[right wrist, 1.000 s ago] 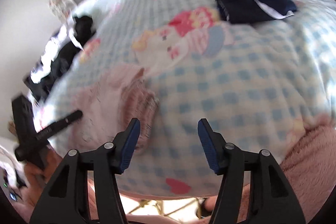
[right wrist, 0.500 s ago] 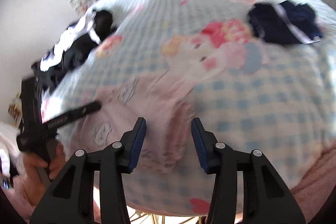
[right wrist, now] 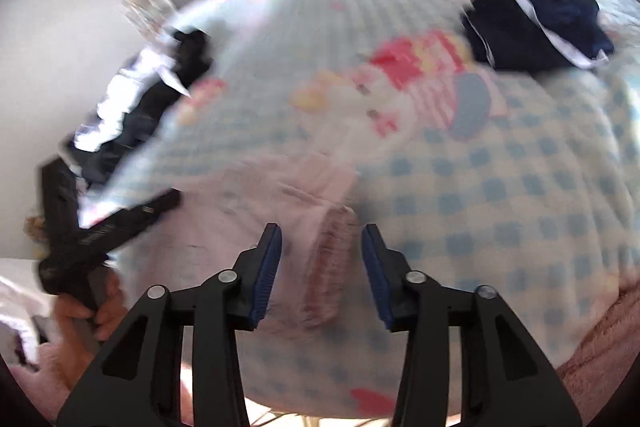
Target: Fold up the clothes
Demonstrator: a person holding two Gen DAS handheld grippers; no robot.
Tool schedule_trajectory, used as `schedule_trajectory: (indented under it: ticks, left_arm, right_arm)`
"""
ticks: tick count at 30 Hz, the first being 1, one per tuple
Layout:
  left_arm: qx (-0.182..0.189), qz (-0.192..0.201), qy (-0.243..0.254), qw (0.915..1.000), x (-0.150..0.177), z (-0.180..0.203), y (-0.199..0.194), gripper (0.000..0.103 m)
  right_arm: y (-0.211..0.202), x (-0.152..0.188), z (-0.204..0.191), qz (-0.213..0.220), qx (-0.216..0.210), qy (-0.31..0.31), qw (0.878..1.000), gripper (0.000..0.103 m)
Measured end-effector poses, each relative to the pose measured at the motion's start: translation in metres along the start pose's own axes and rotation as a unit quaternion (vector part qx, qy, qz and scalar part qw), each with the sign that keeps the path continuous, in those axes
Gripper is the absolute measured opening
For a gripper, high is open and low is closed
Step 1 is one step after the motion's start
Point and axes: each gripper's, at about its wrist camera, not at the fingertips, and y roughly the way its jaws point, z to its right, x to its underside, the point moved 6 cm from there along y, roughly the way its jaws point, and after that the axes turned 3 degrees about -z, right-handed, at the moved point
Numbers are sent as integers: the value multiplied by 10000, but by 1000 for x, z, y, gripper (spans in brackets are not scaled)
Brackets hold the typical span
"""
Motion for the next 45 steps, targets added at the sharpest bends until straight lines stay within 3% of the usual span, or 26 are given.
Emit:
schedule_trajectory:
  ticks: [2, 3, 4, 6, 9, 10, 11, 12, 15, 17, 18, 19, 20, 22, 24, 26, 29, 32, 40, 45]
  left_arm:
    - [69, -139, 88, 9998, 12, 5, 5, 52]
    - [-197, -245, 164, 9994, 19, 2, 12, 52]
    - [-494, -372, 194, 9979, 24, -3, 20, 52]
    - [-603, -404, 120, 9973, 27, -10, 21, 53]
    - [-623, -428, 97, 9971, 28, -14, 20, 52]
    - [-568, -508, 141, 9970, 30, -13, 23, 52]
    - [-483, -577, 148, 9971, 33, -14, 26, 52]
    - [-365, -614, 98, 9974, 34, -15, 29, 54]
    - [81, -602, -258, 9978, 33, -19, 29, 60]
    - [110, -631, -354, 9973, 34, -18, 25, 59]
    - [54, -694, -334, 9970, 34, -14, 25, 56]
    - [-2, -757, -314, 9966, 35, -9, 26, 44]
    - [-120, -816, -229, 9963, 34, -3, 26, 42]
    - [-610, -974, 219, 9931, 32, 12, 30, 30]
    - [-777, -994, 403, 9912, 26, 24, 30, 25]
    - [-663, -926, 484, 9923, 17, 41, 25, 17]
    - [-371, -775, 791, 9932, 7, 80, 21, 17]
    - [-99, -761, 1131, 9906, 4, 125, 34, 17]
    - [599, -1183, 1868, 9734, 4, 236, 111, 17]
    - [485, -1133, 1980, 9724, -4, 286, 150, 17]
  right_arm:
    - [2, 2, -11, -75, -213, -150, 9996, 45]
    - [9, 5, -13, -180, -173, -192, 9995, 45]
    - [18, 8, -10, -310, -12, -173, 9994, 45]
    - [32, 14, 0, -511, 296, -77, 9982, 46]
    - [26, 17, 8, -472, 11, 198, 9987, 48]
    - [26, 17, 8, -508, -122, 203, 9984, 52]
    - [25, 18, 9, -544, -254, 208, 9980, 66]
    - [25, 18, 9, -579, -387, 213, 9973, 69]
    - [49, 24, 19, -839, -545, 590, 9932, 67]
    - [59, 27, 22, -920, -678, 828, 9900, 61]
    - [58, 26, 19, -869, -702, 796, 9905, 52]
    - [55, 24, 13, -817, -681, 707, 9918, 52]
    - [51, 21, 5, -764, -649, 529, 9936, 52]
    - [46, 13, -13, -670, -651, 161, 9955, 48]
    - [43, 3, -15, -623, -694, 144, 9955, 40]
    - [33, -8, -9, -524, -832, 314, 9947, 39]
    - [0, -25, 6, -173, -1008, 439, 9938, 39]
    - [-37, -38, 32, 168, -878, 581, 9943, 39]
    - [-107, -59, 132, 816, -206, 1356, 9872, 39]
    - [-130, -88, 172, 978, 284, 1304, 9862, 39]
